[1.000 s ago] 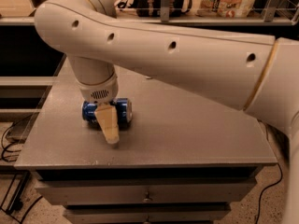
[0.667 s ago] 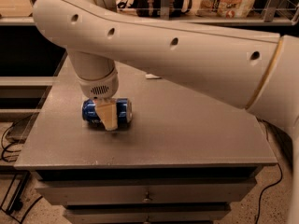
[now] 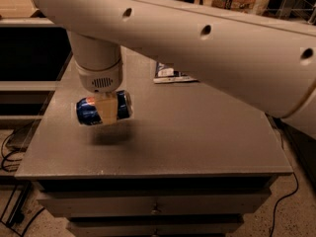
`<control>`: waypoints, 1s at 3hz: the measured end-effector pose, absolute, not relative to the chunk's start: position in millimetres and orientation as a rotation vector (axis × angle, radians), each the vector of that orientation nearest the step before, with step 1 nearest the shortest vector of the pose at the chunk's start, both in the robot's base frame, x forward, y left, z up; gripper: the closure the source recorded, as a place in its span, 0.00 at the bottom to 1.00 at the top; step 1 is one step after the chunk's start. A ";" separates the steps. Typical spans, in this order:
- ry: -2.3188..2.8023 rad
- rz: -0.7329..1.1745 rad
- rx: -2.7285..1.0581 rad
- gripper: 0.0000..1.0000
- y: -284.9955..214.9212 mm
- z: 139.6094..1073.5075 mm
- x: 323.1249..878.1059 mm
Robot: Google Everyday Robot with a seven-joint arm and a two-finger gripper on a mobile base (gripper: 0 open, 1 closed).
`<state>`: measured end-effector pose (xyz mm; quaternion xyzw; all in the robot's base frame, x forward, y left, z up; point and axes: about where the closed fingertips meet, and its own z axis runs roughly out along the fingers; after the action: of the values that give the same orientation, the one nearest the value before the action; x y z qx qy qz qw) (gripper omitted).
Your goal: Place pepsi can upright
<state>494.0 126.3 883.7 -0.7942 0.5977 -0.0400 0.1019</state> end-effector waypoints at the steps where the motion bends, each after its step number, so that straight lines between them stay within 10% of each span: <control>1: 1.696 0.030 -2.222 1.00 130.2 899.7 490.6; 3: 1.463 0.365 -1.945 1.00 130.3 903.9 492.5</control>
Offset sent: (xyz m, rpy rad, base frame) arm 0.0047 -0.0125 0.0706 0.8643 -0.0143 0.0052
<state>492.5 130.3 903.9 -0.7450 0.5604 0.1397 0.3337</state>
